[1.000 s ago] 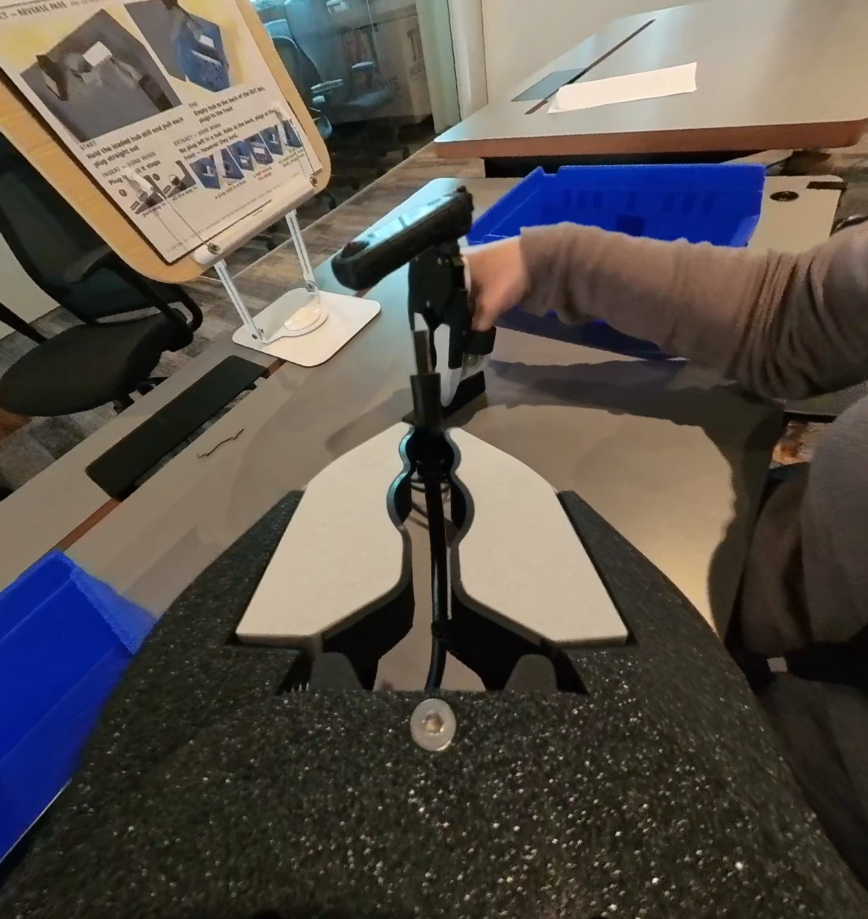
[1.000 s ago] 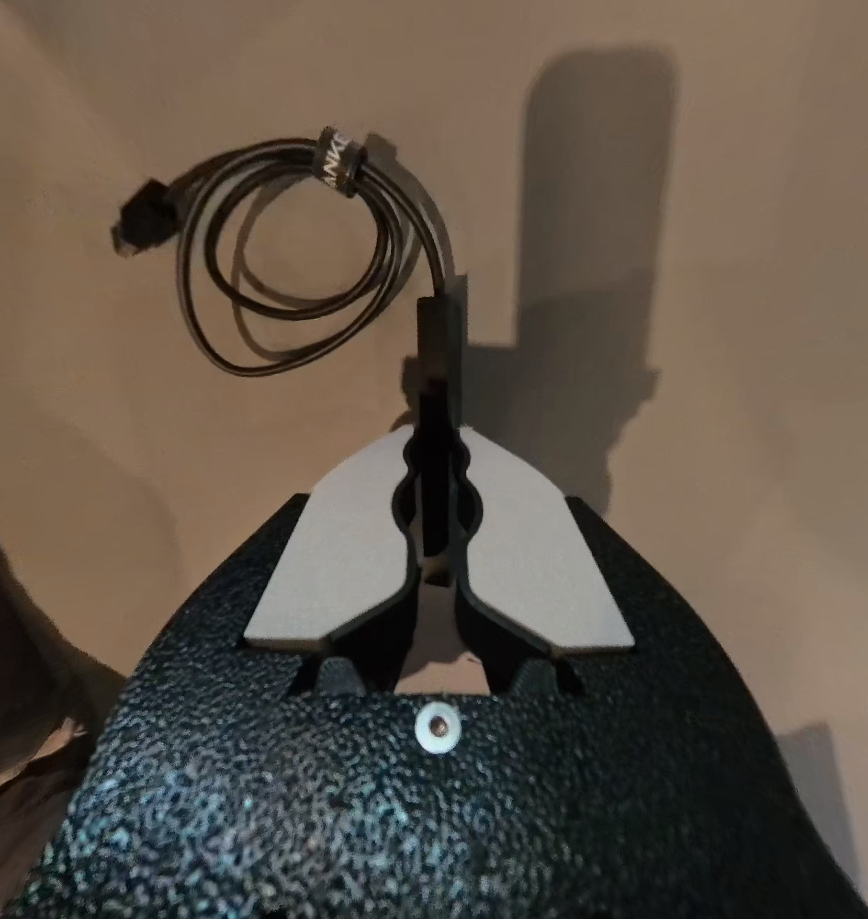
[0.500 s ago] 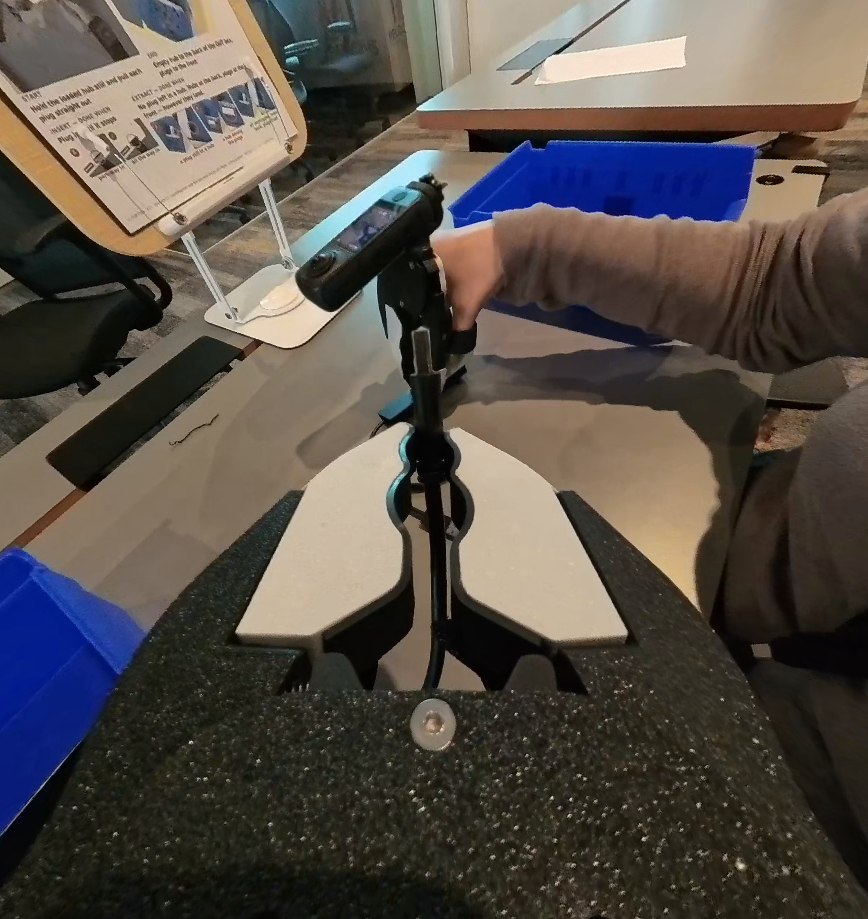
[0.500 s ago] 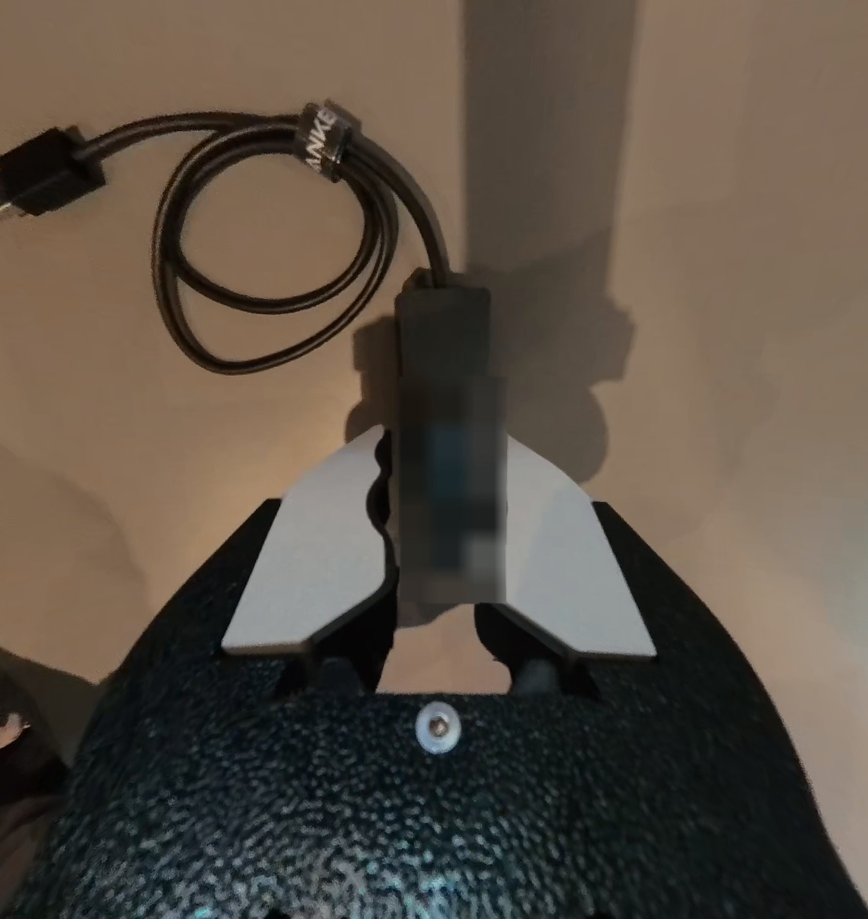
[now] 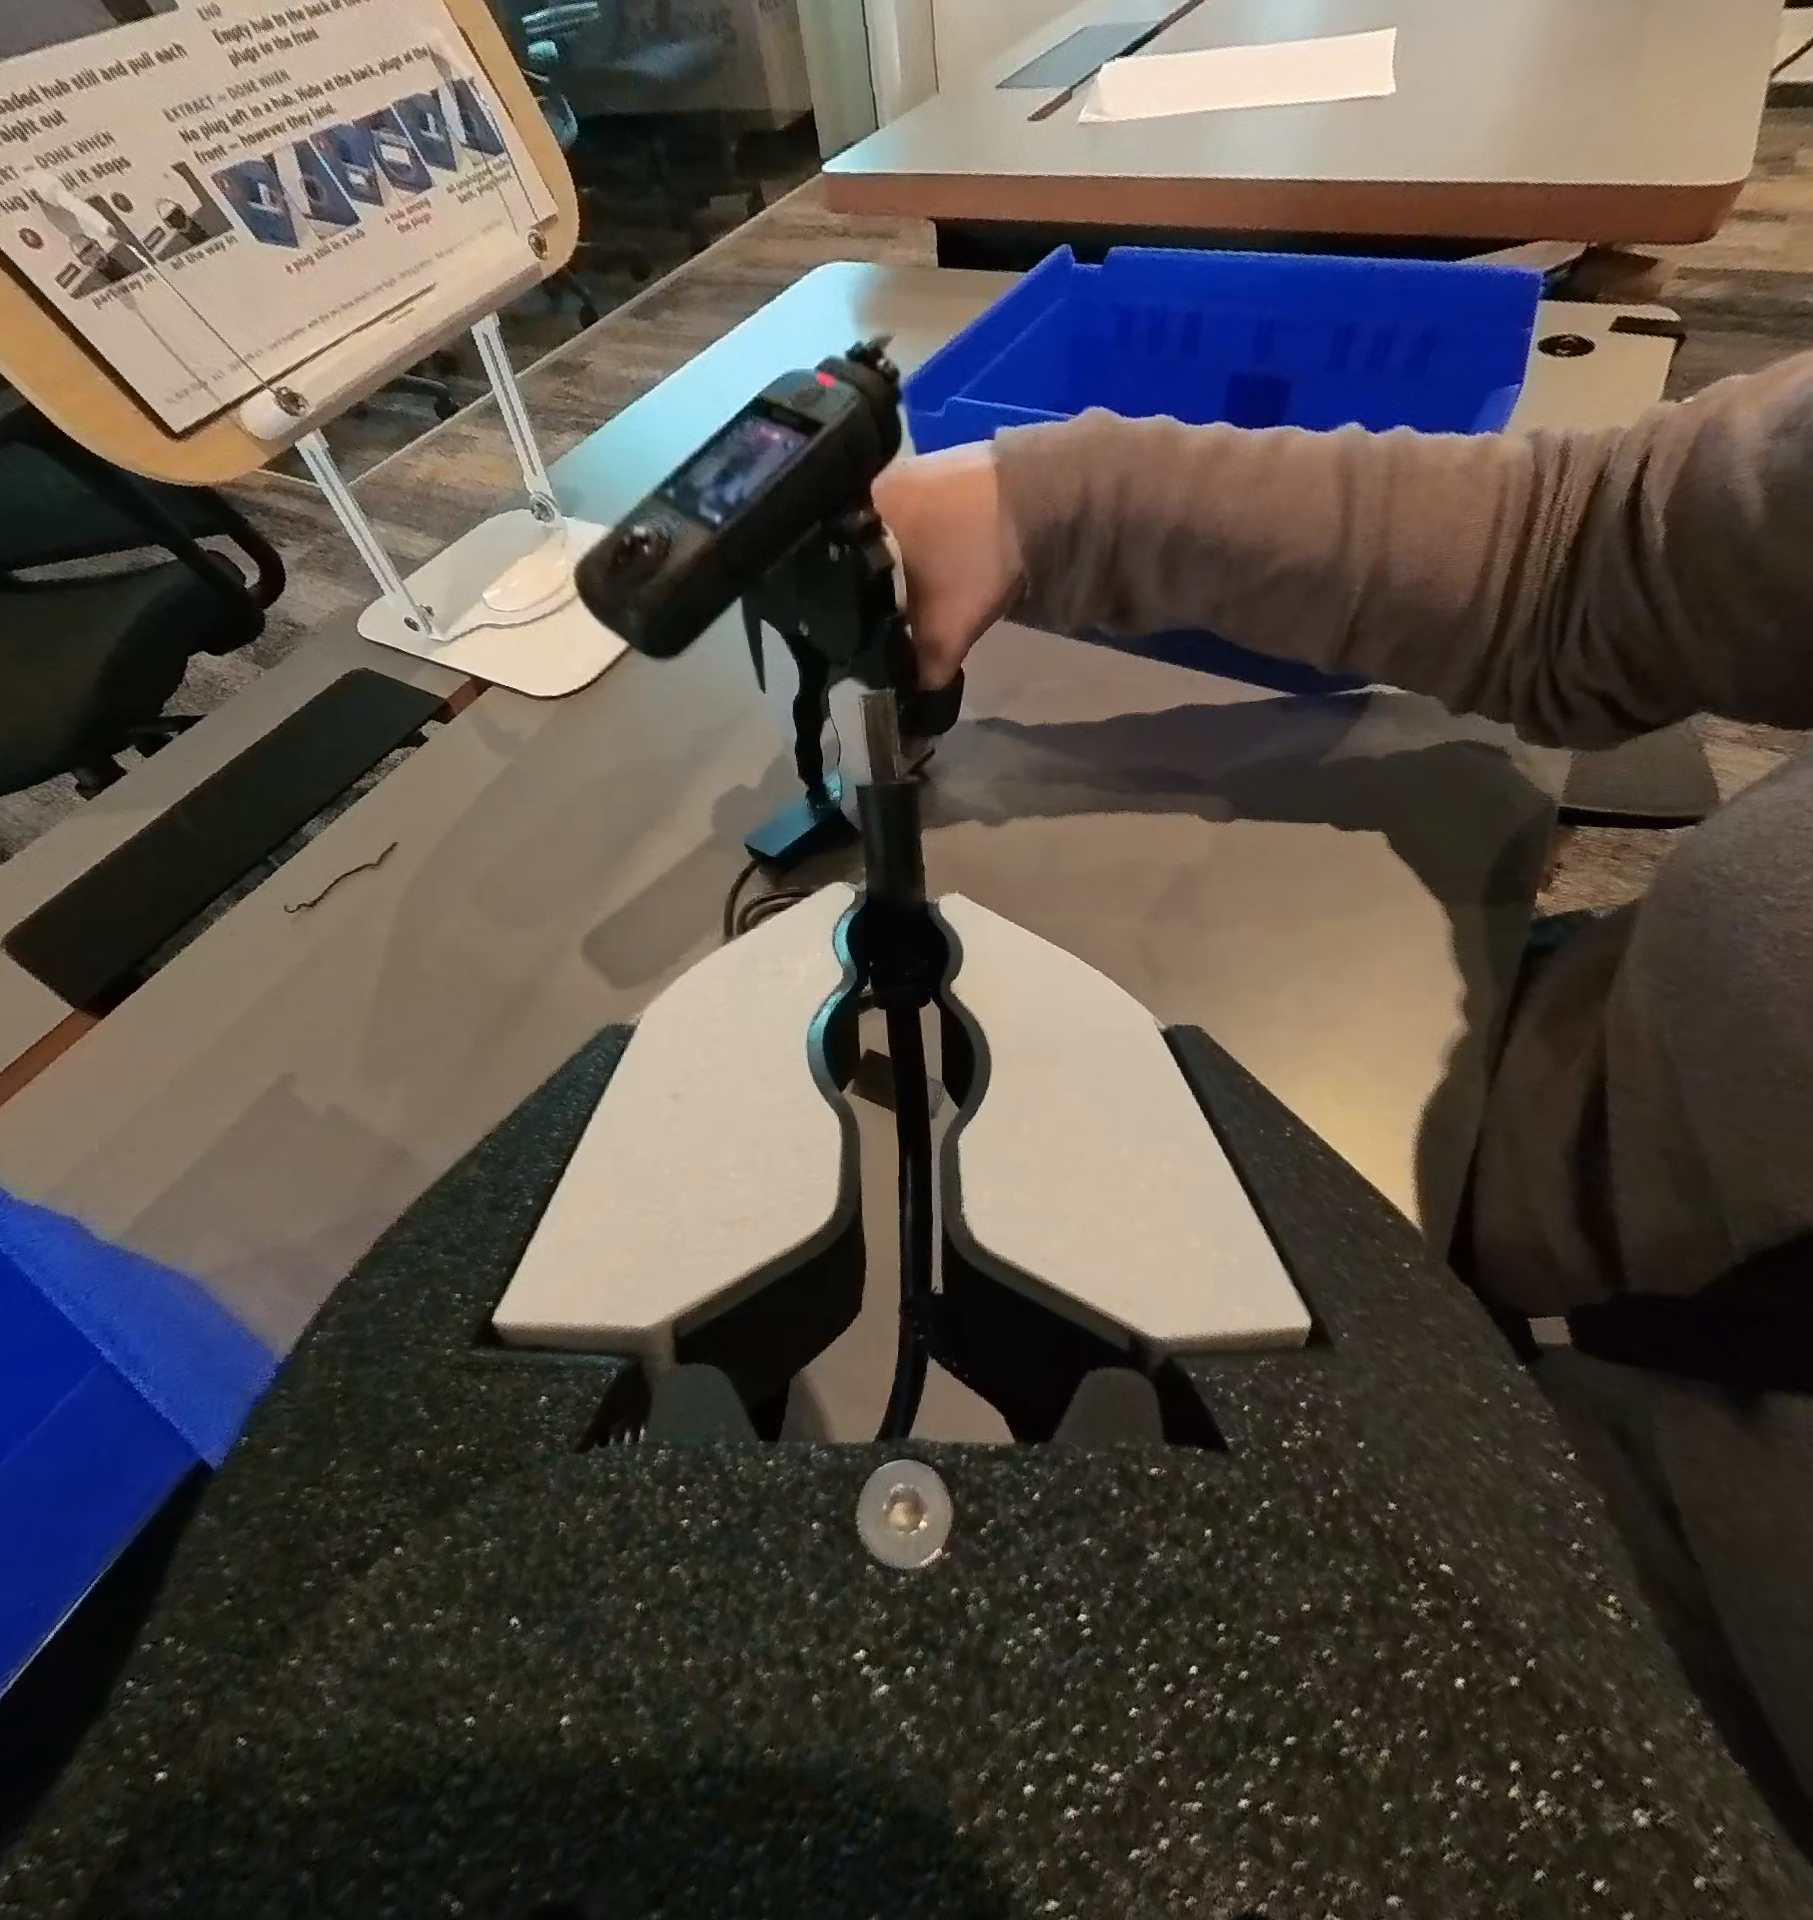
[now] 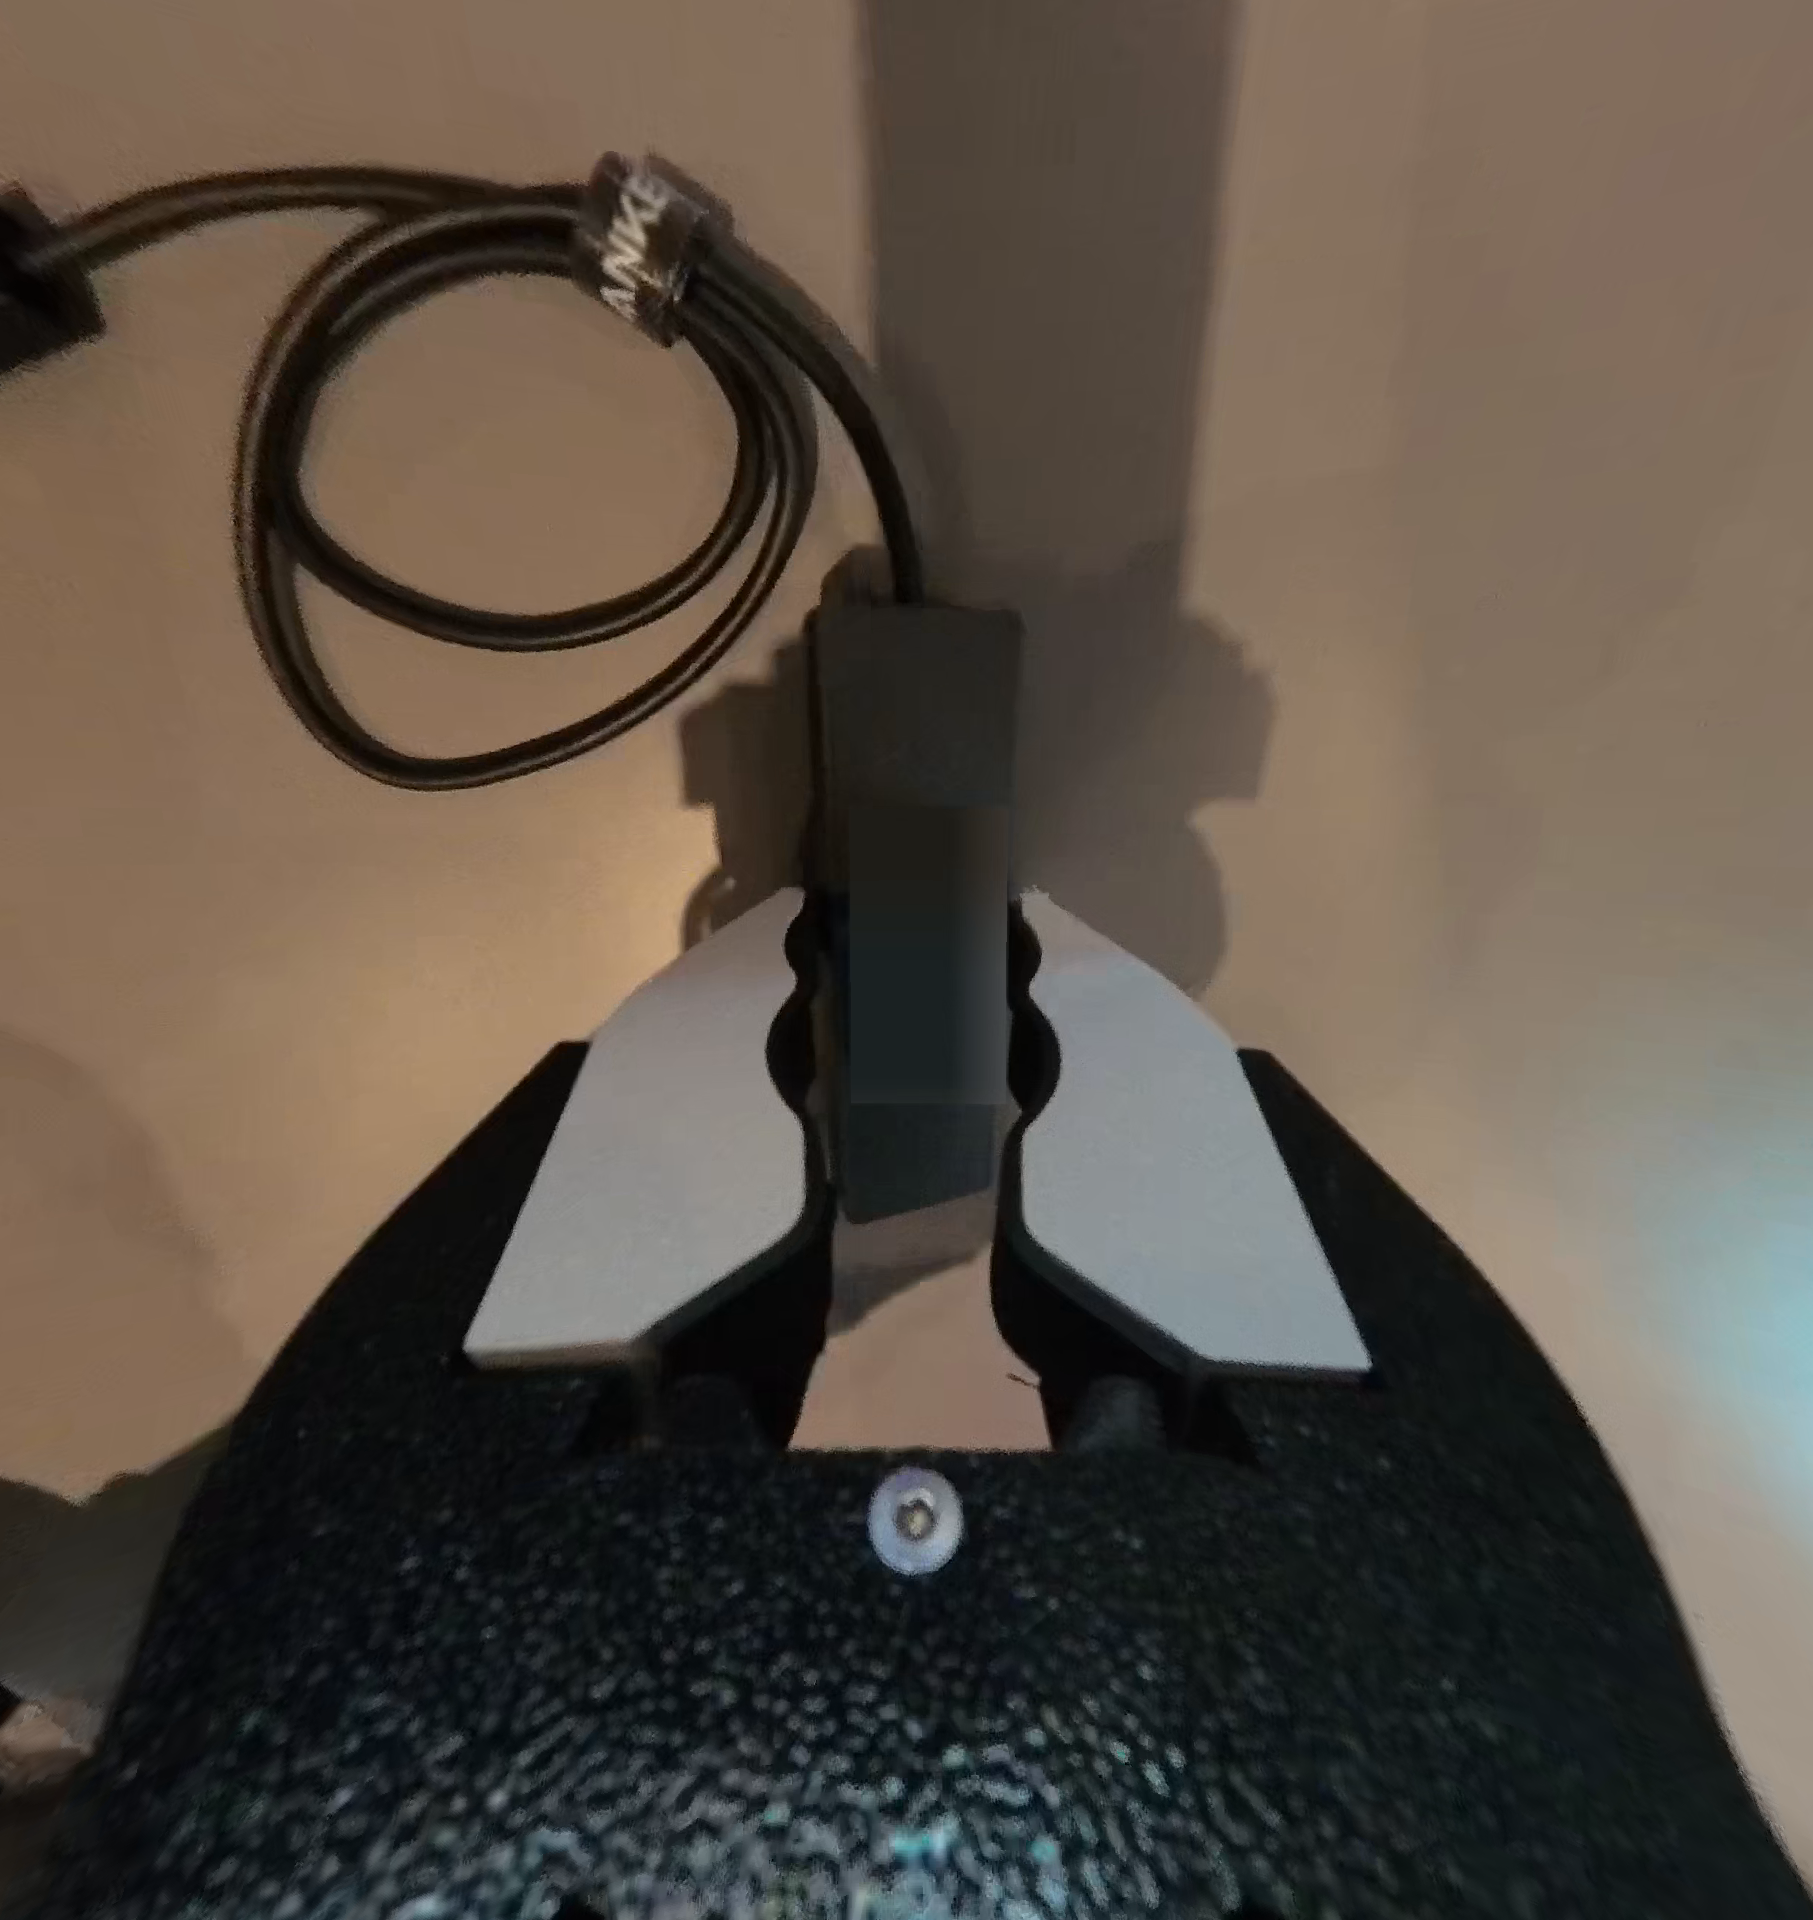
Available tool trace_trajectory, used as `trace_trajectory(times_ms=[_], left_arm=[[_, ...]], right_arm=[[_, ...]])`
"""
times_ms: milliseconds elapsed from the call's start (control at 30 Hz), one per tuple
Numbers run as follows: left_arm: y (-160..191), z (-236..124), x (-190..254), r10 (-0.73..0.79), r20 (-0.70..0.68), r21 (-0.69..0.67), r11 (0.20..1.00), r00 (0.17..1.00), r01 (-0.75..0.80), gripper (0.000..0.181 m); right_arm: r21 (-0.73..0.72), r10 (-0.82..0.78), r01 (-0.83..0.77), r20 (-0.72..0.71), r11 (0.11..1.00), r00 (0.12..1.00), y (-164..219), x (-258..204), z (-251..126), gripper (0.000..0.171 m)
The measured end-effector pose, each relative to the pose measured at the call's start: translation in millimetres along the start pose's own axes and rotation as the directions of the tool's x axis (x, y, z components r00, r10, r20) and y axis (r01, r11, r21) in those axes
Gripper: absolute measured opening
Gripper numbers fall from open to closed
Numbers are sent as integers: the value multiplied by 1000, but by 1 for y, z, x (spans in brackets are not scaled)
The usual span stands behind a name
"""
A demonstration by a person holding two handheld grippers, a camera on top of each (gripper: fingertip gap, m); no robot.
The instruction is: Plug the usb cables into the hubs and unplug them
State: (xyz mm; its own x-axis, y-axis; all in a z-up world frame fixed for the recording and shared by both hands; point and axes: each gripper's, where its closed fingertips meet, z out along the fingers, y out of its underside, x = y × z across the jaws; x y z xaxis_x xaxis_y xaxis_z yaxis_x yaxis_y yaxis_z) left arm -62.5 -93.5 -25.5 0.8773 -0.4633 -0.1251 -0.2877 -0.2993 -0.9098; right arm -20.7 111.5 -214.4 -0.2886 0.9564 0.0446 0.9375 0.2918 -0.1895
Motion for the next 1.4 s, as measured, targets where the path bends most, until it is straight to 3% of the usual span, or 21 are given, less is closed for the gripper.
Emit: trace_trajectory(times_ms=[33, 167, 267, 367, 433, 600, 767, 900, 1133, 1400], left_arm=[[1, 0, 0, -3, -3, -2, 1000, 1000, 3, 10], [1, 1, 0, -13, -15, -1, 1000, 1000, 13, 10], [1, 1, 2, -21, -33, 1, 1000, 999, 21, 10], [2, 4, 5, -29, -62, -1, 1000, 998, 29, 10], [5, 8, 6, -29, -81, -12, 1000, 996, 28, 10], [20, 22, 1, -9, -95, -62, 998, 995, 3, 10], [29, 29, -2, -18, -106, -97, 995, 994, 8, 10], [31, 30, 0, -17, -118, -107, 994, 993, 4, 10], [33, 32, 3, -25, -147, -113, 994, 989, 9, 10], [34, 31, 4, -30, -159, -119, 993, 987, 11, 10]], right_arm=[[38, 17, -19, 40, 999, 999, -3, -4, -2, 32], [115, 89, -120, 246, 986, 965, -6, -20, -11, 33], [144, 119, -214, 486, 966, 866, -12, -40, -22, 34], [80, 154, -250, 599, 965, 786, -7, -49, -22, 33], [59, 140, -218, 600, 974, 788, -3, -52, -17, 33], [226, -21, -162, 639, 961, 769, -27, -77, -37, 33], [127, -2, -102, 638, 987, 770, -25, -90, -31, 34], [14, 36, -64, 702, 998, 711, -20, -99, -22, 38], [-30, 12, 11, 671, 999, 741, -25, -95, -10, 33], [74, -99, 71, 523, 995, 846, -34, -83, -14, 29]])
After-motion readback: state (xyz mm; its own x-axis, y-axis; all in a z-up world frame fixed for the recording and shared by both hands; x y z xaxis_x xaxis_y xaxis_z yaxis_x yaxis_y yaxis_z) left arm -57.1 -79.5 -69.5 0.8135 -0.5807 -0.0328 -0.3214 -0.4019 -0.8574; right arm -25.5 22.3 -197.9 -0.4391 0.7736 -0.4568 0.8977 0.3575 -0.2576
